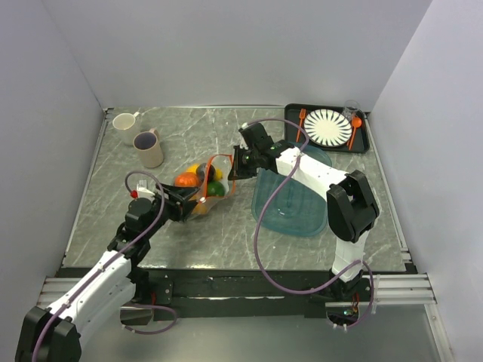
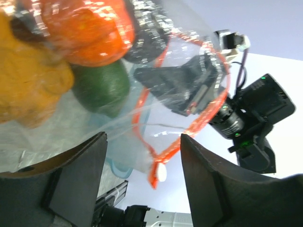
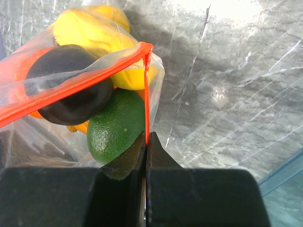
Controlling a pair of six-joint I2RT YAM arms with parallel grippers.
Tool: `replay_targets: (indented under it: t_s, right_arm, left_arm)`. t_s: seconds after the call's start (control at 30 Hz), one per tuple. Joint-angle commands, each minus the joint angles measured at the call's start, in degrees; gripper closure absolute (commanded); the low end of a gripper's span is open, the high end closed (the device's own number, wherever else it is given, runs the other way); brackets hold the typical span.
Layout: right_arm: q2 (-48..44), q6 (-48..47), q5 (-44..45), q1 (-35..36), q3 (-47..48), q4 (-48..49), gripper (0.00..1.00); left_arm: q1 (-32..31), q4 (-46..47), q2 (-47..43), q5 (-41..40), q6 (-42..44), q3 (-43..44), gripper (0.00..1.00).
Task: Place the food in the zip-top bag and seal the zipper
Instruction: Adjust the zipper food storage bag at the center of the board.
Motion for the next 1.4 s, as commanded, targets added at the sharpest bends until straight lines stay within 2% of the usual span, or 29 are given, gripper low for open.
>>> replay_targets:
  t_s: [0.0,0.13,0.47,0.87,0.97,1.1,1.37]
  right_arm:
    - [-2.48,0.01,0.61,-0.61,1.82,-0.48,1.0]
    - [-1.78,-0.51,1.13,-0.61,4.19,-2.5,1.0]
    - [-1.69,-0.34,-0.01,-0.61,2.79,-0.83,1.0]
    - [-1.25,-1.13,-1.24,-0.7,3.67,-0.57,1.0]
    - [-1.51,-1.22,-1.24,-0.61,3.14,-0.66,1.0]
    - [-1.78,-1.13,-1.59,-0.61,2.09,-0.13,1.0]
    - [-1.78,-1.57,-1.85,-0.52,2.44,-0.57,1.0]
  left_arm:
    - [-0.06,4.89,-0.02,2.49,-0.44,-1.45,0.3]
    - [-0.06,4.46,-0.81,2.58,-0.09,-1.28,0.28]
    - [0.03,5.07,-4.15,0.91,-2.9,-3.83,0.3]
    - [0.03,12.54,1.91,3.2,-5.8,-4.27,0.36]
    - [0.03,14.03,2.7,2.94,-6.24,-4.35,0.42]
    - [0.03,14.83,3.49,2.67,-6.51,-4.0,0.62]
    - [0.03,16.31,5.95,3.72,-6.42,-3.39,0.78]
